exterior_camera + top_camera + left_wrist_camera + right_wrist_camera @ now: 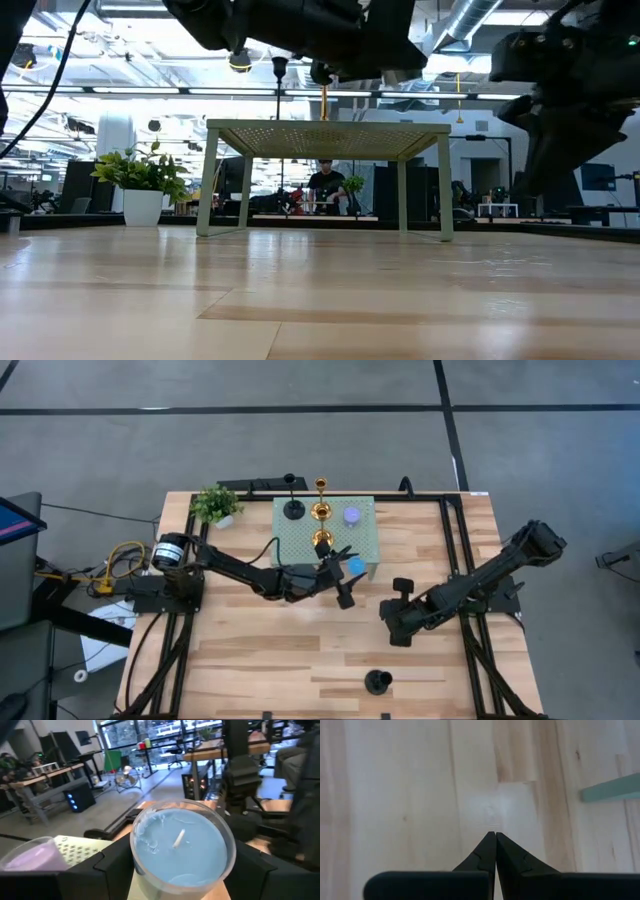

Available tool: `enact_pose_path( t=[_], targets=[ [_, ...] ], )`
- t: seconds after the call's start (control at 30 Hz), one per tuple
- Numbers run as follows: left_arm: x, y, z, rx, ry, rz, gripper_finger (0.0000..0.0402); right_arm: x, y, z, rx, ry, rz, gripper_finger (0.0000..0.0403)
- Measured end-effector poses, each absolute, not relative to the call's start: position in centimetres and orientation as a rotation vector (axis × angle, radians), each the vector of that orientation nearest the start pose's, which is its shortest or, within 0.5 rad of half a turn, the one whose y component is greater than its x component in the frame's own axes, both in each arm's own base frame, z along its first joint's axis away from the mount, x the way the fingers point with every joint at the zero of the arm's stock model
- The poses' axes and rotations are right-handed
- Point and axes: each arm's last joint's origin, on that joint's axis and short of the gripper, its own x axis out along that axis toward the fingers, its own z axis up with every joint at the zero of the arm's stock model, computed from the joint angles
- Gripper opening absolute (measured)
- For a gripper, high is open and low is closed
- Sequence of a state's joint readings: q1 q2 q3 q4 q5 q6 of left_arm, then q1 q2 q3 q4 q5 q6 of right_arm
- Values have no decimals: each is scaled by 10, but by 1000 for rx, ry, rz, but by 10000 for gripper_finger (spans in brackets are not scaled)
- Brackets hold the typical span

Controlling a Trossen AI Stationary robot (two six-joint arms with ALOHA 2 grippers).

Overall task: Pick & Place candle stick holders
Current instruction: Put the blue scented candle on the shelf

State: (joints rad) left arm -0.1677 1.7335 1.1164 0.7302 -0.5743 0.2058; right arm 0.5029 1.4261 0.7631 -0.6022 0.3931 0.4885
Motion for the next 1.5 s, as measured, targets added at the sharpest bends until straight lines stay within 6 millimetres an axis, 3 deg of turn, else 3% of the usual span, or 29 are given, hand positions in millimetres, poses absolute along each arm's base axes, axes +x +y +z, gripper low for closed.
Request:
enact_pose_path(
  t=[0.4, 1.0, 1.1, 1.33, 1.5],
  targets=[
    [388, -28, 284, 141, -73, 472, 246, 209, 120, 172, -147, 1072, -175, 1],
    [390, -6, 284, 110, -82, 483, 238, 209, 120, 172, -162, 1054, -198, 1],
    [392, -2, 280, 112, -71, 494, 235, 209, 120, 172, -163, 1054, -199, 1],
    [405, 8, 251, 60, -23, 508, 251, 209, 120, 172, -166, 1055, -198, 1],
    [405, 5, 252, 54, -29, 482, 239, 209, 120, 172, -166, 1055, -199, 1]
  ],
)
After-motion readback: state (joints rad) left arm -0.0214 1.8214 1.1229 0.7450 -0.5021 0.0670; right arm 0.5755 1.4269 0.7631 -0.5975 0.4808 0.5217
